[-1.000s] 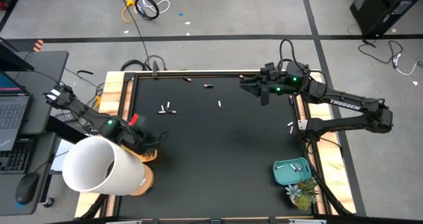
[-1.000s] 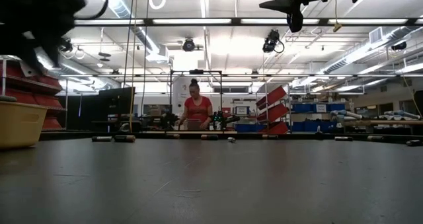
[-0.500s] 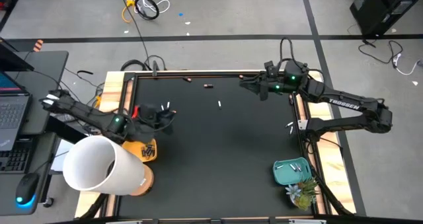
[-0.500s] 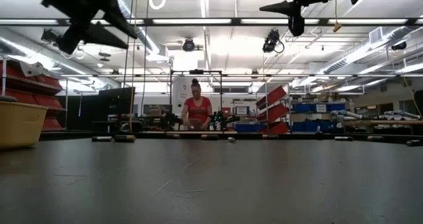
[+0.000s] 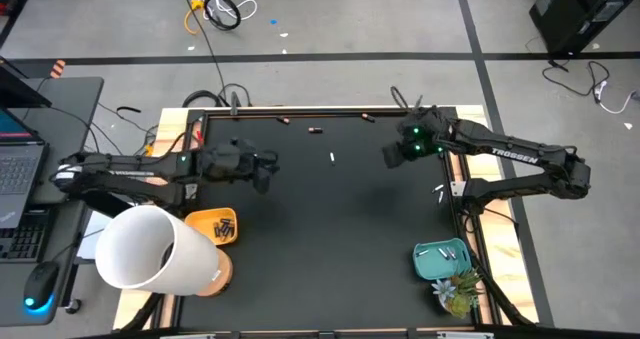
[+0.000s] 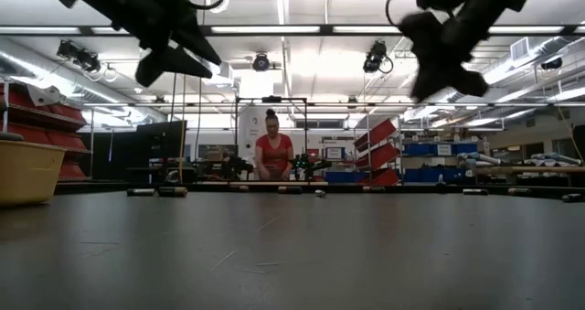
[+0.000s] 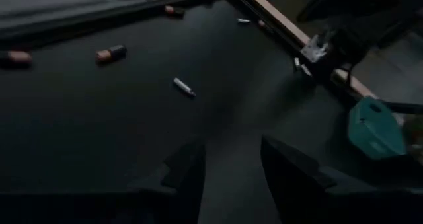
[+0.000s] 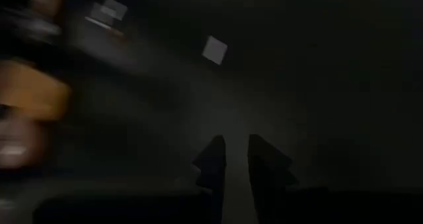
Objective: Sort batteries
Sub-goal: Put the silver battery into the green bin
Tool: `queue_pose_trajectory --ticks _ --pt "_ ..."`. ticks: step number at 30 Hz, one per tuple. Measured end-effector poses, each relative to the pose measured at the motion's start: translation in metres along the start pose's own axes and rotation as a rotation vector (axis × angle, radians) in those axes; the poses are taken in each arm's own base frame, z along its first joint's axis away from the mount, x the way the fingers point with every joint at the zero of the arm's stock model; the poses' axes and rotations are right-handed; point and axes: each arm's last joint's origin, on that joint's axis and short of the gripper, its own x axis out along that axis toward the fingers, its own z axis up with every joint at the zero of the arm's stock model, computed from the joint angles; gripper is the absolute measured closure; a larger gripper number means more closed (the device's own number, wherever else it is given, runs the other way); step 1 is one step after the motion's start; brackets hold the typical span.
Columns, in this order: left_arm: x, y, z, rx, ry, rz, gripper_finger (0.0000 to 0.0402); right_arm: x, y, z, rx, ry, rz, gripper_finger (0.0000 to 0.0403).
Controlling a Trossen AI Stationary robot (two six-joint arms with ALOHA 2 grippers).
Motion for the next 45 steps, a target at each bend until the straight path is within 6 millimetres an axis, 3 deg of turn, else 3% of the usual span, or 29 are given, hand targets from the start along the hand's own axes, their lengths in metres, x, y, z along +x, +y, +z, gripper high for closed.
queue_pose_trajectory --ticks 6,14,18,25,33,39,45 --pt "0.018 0.009 0.015 -0.045 -0.025 -0.059 0.0241 0.003 -0.021 -0.011 0.058 0.174 -0.198 0.0331" --pt "0.060 0.019 0.021 -0.051 0.011 -0.173 0.0241 0.020 -0.040 -0.030 0.210 0.338 -0.389 0.0309" --pt "0.071 0.016 0.024 -0.060 0.053 -0.236 0.0241 0.021 -0.045 -0.045 0.291 0.333 -0.410 0.0306" --pt "0.073 0.013 0.035 -0.019 0.017 -0.246 0.0241 0.008 -0.056 -0.072 0.437 0.231 -0.486 0.0300" --pt "0.074 0.023 0.042 -0.017 0.023 -0.254 0.0241 -0.004 -0.052 -0.076 0.563 0.061 -0.463 0.0270" --pt "0.073 0.029 0.045 -0.014 0.032 -0.275 0.0241 -0.002 -0.032 -0.070 0.371 0.117 -0.357 0.0262" --pt "0.073 0.039 0.052 0.006 0.030 -0.291 0.0241 0.014 -0.028 -0.072 -0.040 0.529 -0.322 0.0274"
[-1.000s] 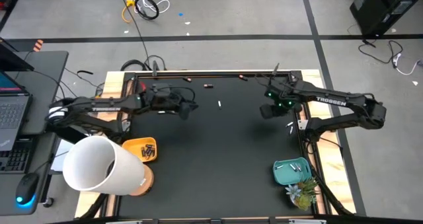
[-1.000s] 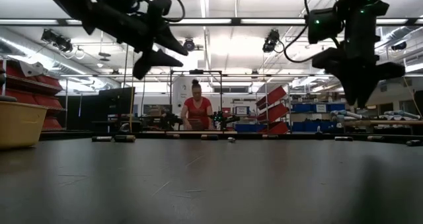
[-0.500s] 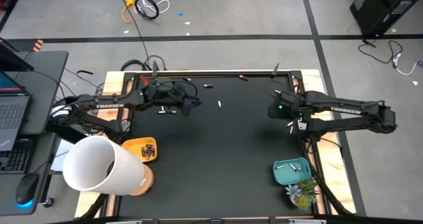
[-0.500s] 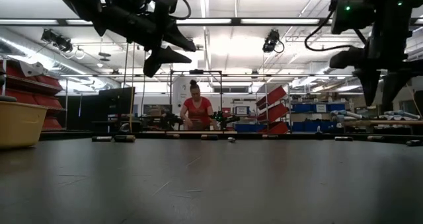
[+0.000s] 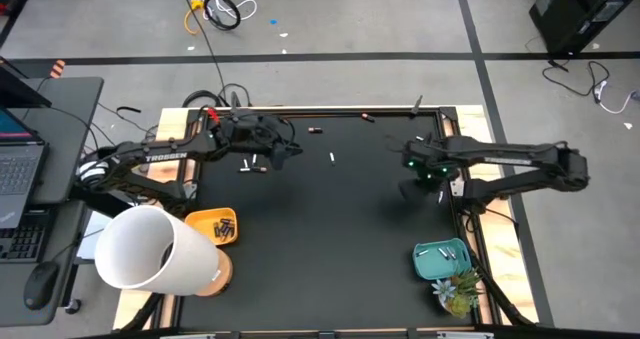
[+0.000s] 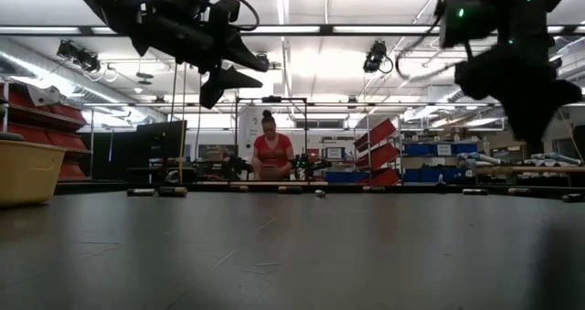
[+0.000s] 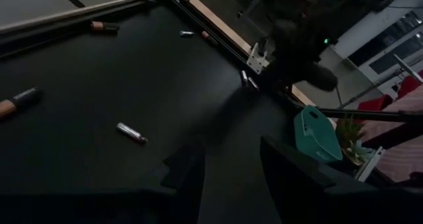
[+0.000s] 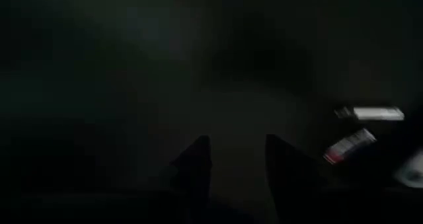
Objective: Sort batteries
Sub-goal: Put the silver battery into the green bin
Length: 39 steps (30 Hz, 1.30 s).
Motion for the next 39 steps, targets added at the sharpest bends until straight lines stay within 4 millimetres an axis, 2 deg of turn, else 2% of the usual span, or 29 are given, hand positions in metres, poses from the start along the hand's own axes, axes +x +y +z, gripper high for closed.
queue_pose_trajectory --ticks 4,11,17,23,31,39 --pt "-0.003 0.007 0.004 -0.015 -0.004 0.000 0.0241 0.018 -0.001 0.004 -0.211 0.211 -0.112 0.0276" --pt "-0.004 0.009 0.006 -0.047 -0.012 0.001 0.0241 0.047 0.001 0.014 -0.478 0.460 -0.248 0.0275" --pt "-0.004 0.010 0.006 -0.115 -0.040 0.039 0.0241 0.055 0.013 0.028 -0.607 0.533 -0.318 0.0275" --pt "-0.004 0.010 0.007 -0.147 -0.056 0.063 0.0241 0.052 0.022 0.039 -0.811 0.484 -0.395 0.0273" --pt "-0.004 0.010 0.007 -0.169 -0.057 0.064 0.0241 0.060 0.016 0.044 -0.868 0.545 -0.470 0.0264" --pt "-0.004 0.010 0.007 -0.174 -0.058 0.063 0.0241 0.078 0.012 0.044 -0.861 0.642 -0.515 0.0225"
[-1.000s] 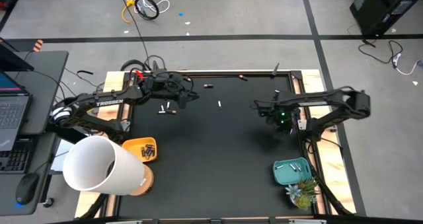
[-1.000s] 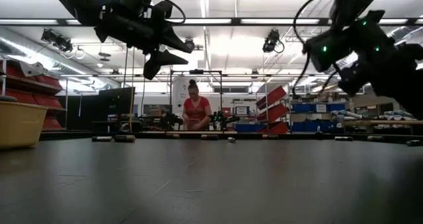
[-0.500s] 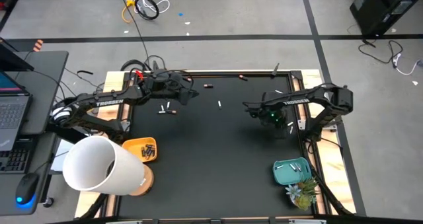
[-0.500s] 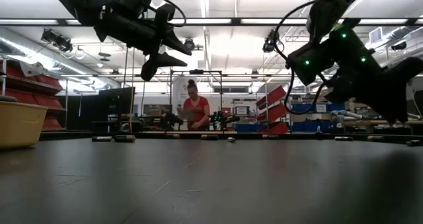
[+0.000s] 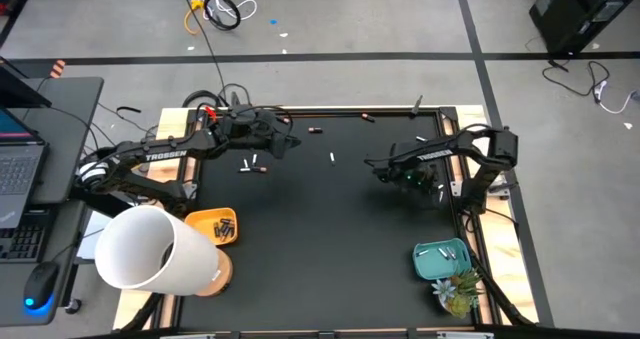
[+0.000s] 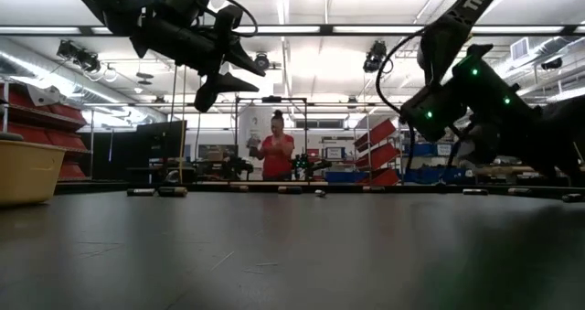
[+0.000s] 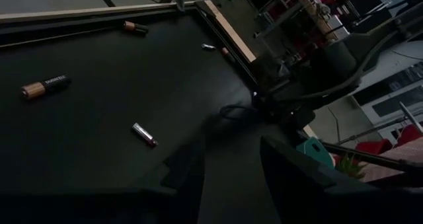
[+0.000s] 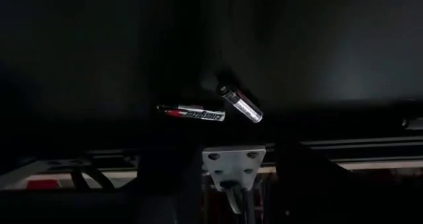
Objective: Sort batteries
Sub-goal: Put the silver battery into the green bin
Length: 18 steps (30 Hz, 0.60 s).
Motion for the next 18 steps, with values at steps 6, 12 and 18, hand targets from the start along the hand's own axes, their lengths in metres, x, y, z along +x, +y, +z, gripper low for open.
queue_pose_trajectory --ticks 6,12,18 --pt "0.000 -0.001 0.000 -0.019 -0.002 -0.013 0.0241 0.011 -0.001 0.007 -0.023 0.051 -0.049 0.0201" --pt "0.000 -0.002 0.001 -0.018 -0.011 -0.024 0.0241 0.017 -0.002 0.010 -0.047 0.031 -0.074 0.0198" --pt "0.000 -0.004 0.002 -0.011 -0.023 -0.038 0.0241 0.028 0.000 0.009 -0.065 0.030 -0.068 0.0201"
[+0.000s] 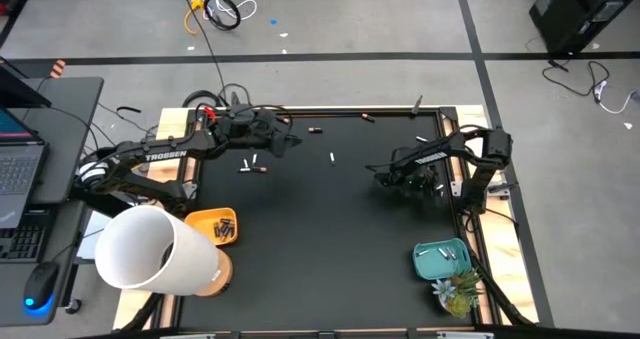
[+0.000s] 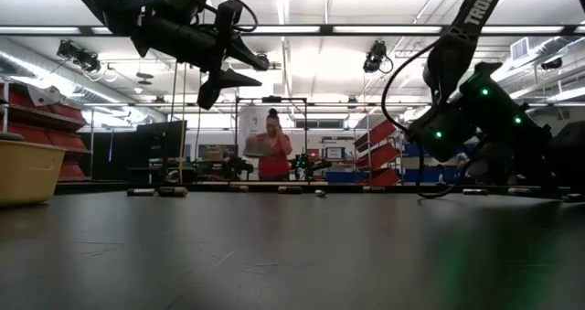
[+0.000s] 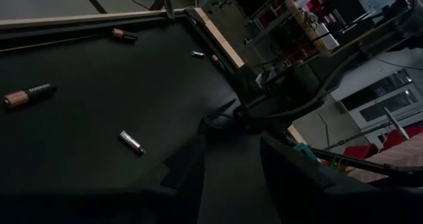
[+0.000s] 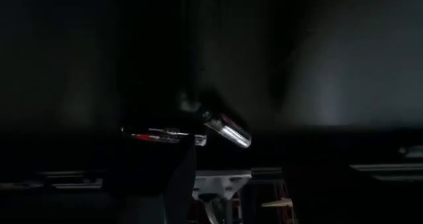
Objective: Sort batteries
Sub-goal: Put the silver battery into the green bin
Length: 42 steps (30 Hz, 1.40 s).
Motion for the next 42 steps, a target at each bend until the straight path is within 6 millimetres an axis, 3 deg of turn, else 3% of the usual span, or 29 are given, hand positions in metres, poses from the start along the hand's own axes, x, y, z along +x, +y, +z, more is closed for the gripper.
queue_pose_trajectory --ticks 10,22,31,42 --pt "0.000 0.000 0.000 0.004 0.001 0.000 0.0241 0.010 0.000 0.004 0.004 -0.048 -0.048 0.0221" --pt "0.000 0.000 0.000 0.010 -0.001 -0.001 0.0241 0.010 -0.001 0.005 -0.025 -0.060 -0.059 0.0389" --pt "0.000 0.000 0.000 0.011 -0.002 0.000 0.0241 0.006 -0.001 0.005 -0.046 -0.060 -0.018 0.0393" --pt "0.000 -0.001 0.002 0.014 -0.019 -0.015 0.0241 -0.016 -0.014 0.000 0.025 -0.168 0.143 0.0396"
